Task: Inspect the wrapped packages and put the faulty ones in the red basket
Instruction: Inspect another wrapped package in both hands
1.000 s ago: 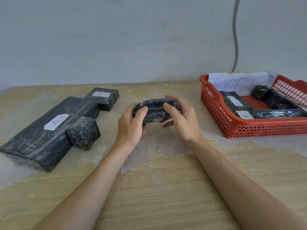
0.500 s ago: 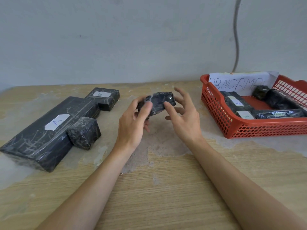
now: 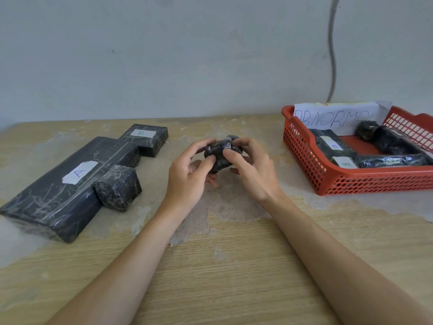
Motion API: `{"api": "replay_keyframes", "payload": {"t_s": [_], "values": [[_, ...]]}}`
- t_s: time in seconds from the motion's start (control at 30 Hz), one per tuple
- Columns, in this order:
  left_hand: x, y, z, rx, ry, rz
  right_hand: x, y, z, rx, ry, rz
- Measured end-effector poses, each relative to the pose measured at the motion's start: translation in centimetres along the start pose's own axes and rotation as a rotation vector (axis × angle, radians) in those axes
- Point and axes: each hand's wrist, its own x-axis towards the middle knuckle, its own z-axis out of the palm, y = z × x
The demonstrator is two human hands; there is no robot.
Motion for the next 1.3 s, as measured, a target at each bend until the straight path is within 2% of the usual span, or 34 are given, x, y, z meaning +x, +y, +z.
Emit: {"api": "replay_keyframes", "payload": {"t_s": [0.37,0.63,0.77,1.13,1.3], "values": [[0.15,-0.37,-0.22,0.139,-0.002,0.035,-0.2,-0.07,-0.84,-0.076,-0.09,-0.107],[0.16,-0.38,-0.17,0.115,0.017,0.041,-0.14,0.07,-0.24,-0.047,-0.062,-0.122],[0.26,-0.54,-0.3,0.171,0.085,0.044,-0.26,0.05,-0.57,-0.105,-0.158,-0.132],[0.1,-0.33,-0.27,0.143,0.006,0.032,0.05,-0.14,-0.56,-0.028,-0.066,-0.125],[0.22,-0.33,-0.48,0.116,0.047,0.015,-0.31,-0.19,-0.74,-0.092,-0.143,-0.16]]}}
